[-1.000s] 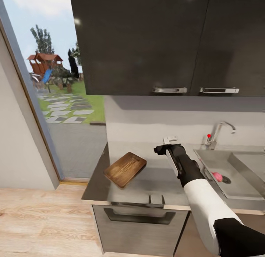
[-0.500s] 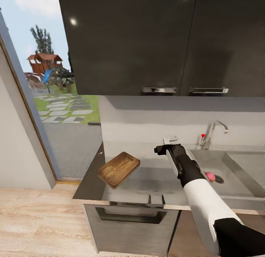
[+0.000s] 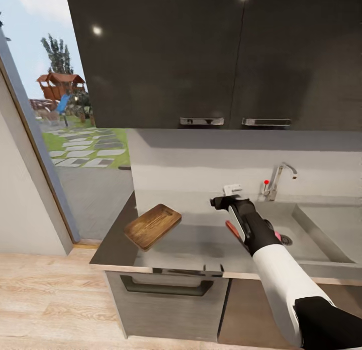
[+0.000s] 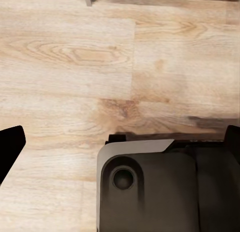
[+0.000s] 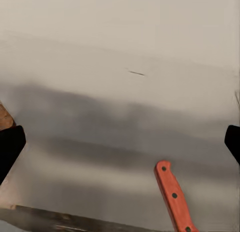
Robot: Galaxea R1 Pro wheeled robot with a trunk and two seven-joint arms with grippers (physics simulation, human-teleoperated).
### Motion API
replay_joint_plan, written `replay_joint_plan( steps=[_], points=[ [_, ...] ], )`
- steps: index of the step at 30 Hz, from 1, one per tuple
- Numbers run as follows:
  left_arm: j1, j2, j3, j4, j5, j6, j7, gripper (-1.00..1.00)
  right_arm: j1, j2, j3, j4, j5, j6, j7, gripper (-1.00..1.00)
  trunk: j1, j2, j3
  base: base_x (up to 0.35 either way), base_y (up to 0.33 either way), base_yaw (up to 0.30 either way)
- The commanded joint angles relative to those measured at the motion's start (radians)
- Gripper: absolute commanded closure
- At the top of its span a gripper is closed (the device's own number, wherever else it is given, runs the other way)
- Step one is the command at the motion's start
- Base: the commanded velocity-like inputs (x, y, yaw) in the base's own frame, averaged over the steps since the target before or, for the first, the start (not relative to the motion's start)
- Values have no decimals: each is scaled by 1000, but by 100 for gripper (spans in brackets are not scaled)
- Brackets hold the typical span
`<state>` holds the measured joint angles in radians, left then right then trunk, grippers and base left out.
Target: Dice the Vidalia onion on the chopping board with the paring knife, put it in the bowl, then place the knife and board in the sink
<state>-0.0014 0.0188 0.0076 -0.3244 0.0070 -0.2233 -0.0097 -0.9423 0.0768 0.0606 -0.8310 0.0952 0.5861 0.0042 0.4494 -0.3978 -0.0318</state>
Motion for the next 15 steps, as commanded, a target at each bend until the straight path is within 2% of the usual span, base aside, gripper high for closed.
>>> replay_joint_plan(
  steps=[1,3,9,15],
  points=[
    [0,0,1,-1,1,-4,-1,-100,0,0,1,3,11,-9,8,-100,1,-2,-2,-6,-13,0],
    [0,0,0,0,1,-12,-1,-100,1,-1,1,13,12,-58,29,-100,1,-2,-2,-3,-7,0],
    [0,0,-1,1,1,-18,-1,-100,4,-10,-1,18,14,-118,45,-100,1,-2,-2,-1,-2,0],
    [0,-2,-1,2,1,-19,-2,-100,6,-48,-1,27,11,-167,48,-100,1,-2,-2,0,0,0]
  ],
)
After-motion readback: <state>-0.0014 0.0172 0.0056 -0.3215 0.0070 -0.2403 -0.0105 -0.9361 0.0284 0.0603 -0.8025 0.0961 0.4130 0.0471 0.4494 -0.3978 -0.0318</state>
